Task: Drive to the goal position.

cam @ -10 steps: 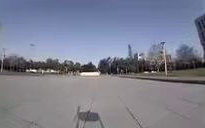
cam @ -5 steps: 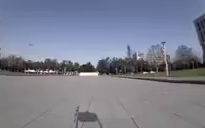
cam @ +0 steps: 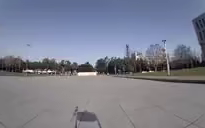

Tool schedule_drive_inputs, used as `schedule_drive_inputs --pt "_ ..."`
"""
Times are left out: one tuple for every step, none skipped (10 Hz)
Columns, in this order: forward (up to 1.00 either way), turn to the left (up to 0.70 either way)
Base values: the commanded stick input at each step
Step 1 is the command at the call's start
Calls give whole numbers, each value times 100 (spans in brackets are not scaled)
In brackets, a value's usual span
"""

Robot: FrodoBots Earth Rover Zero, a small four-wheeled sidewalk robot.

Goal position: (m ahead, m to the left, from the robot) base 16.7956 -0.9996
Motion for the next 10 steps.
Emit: schedule_drive_inputs --pt "100 3" --pt "100 3" --pt "100 3" --pt "100 3" --pt "100 3" --pt "100 3" --pt "100 3" --pt "100 3" --pt "100 3" --pt "100 3"
